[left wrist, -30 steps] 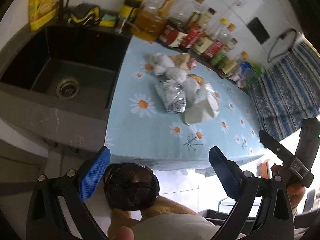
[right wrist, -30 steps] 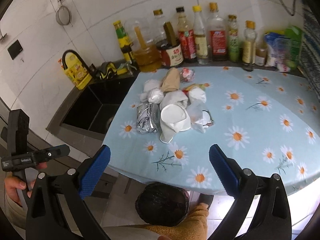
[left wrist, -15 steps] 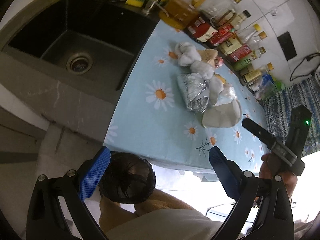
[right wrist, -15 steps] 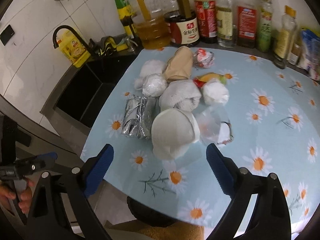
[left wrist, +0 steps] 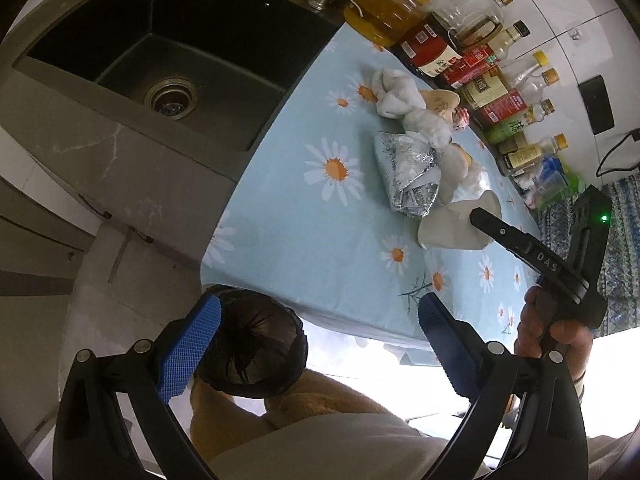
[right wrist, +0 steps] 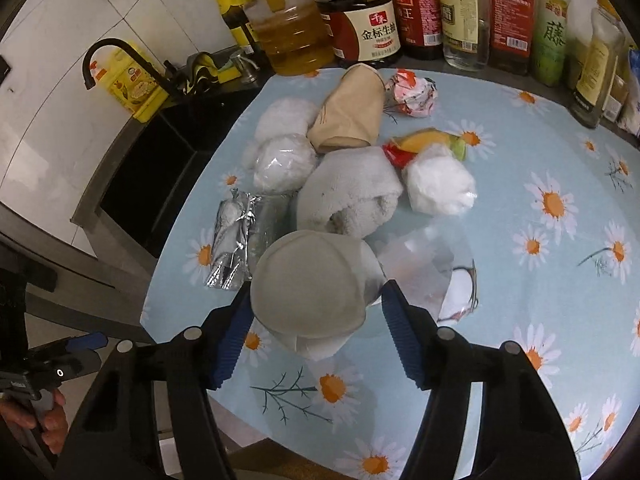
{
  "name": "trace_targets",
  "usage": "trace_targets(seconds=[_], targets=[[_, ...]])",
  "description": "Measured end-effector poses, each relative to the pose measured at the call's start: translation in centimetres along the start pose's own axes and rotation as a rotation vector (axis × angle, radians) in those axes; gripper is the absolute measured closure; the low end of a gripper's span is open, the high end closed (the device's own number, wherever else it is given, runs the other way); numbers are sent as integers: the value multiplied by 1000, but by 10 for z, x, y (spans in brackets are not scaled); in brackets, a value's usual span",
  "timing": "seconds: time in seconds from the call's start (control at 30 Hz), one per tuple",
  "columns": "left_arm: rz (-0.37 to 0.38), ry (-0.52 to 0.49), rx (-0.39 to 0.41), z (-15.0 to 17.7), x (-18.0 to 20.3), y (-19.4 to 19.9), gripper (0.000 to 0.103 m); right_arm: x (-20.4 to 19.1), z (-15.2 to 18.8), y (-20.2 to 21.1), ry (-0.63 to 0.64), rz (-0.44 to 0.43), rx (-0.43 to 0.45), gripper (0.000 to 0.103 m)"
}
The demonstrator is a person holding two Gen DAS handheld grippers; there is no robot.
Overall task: Collect trash
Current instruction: 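Grasp the white paper cup with the right tool while the left tool approaches the foil packet, then grasp the silver foil packet with the left tool while the right tool holds the cup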
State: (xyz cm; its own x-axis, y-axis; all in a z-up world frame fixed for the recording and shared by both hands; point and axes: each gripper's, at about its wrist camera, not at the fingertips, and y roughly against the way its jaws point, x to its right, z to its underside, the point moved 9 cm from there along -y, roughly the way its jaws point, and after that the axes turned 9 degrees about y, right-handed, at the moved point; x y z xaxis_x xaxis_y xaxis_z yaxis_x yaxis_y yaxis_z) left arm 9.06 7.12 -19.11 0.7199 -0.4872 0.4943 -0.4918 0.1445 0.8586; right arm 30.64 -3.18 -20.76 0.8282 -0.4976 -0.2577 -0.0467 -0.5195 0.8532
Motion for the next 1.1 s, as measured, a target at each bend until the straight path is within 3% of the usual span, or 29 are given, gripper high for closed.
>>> trace_targets(seconds=[0.07,0.17,0.27,0.63,1.1], targets=[[-2,-5,2,-1,3,-1,7,0,-1,-1,0,2,0,38],[-1,-11,-5,-3,7,-3,7,0,0,-3,2,21,-18,30],[-3,-20,-11,-4,9,-5,7,-2,0,-4,5,26,-12,30],[9,-40,-28,-10,14,-13,7,-2,1,5,-20,37,7,46],[12,-174,-30,-40,49,-40,7,-10,21,39,-65,-48,47,47]])
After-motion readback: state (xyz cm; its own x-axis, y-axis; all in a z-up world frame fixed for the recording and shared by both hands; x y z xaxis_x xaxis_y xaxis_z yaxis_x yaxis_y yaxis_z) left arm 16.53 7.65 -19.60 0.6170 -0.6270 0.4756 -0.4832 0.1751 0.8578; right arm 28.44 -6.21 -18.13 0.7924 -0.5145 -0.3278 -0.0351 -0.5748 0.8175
